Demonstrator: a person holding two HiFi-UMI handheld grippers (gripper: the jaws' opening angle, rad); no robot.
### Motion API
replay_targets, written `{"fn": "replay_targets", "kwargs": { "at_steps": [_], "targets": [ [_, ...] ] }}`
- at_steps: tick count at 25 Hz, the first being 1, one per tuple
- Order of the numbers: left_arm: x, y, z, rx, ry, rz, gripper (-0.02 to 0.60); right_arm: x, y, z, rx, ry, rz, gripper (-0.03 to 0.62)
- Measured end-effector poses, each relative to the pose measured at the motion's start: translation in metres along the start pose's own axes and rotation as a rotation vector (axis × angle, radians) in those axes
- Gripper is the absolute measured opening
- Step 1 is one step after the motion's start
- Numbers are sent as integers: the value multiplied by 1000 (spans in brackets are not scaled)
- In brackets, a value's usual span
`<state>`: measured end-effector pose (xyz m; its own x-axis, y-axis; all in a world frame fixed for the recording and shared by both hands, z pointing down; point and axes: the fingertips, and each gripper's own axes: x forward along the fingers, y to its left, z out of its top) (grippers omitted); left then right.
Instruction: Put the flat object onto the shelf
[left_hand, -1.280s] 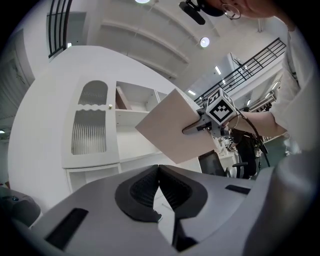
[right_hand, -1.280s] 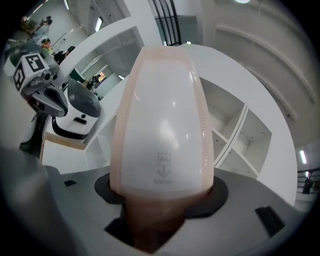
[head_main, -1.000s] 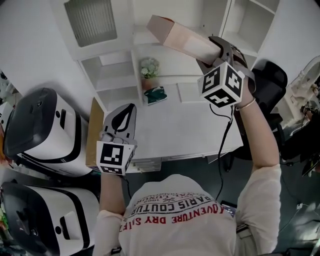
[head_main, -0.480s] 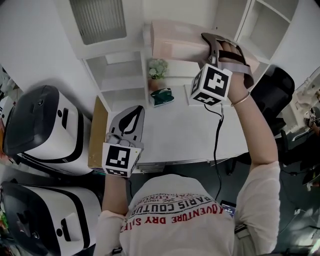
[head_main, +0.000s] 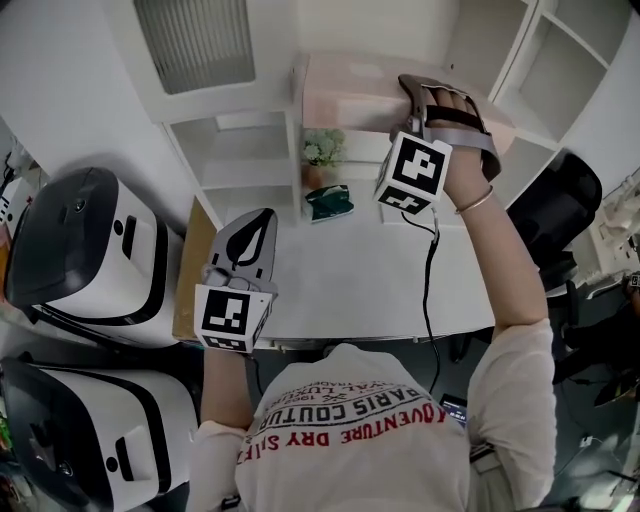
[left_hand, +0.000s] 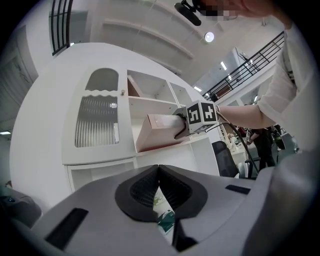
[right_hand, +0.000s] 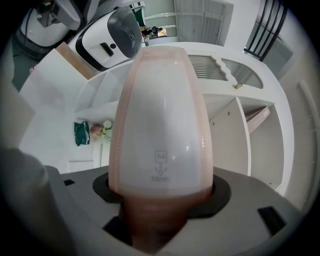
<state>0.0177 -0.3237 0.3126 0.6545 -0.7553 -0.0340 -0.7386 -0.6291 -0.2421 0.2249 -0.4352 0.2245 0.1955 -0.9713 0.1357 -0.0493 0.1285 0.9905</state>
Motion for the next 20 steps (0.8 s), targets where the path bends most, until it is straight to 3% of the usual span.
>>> {"fn": "replay_targets", "kwargs": {
  "at_steps": [7,20],
  "targets": [
    [23,5,-7,-5,19,15,14,33,14,5,-8,-37,-25,348],
    [45,21,-7,-15,12,67,14,90,30,18,0,-59,42,371]
  ]
}}
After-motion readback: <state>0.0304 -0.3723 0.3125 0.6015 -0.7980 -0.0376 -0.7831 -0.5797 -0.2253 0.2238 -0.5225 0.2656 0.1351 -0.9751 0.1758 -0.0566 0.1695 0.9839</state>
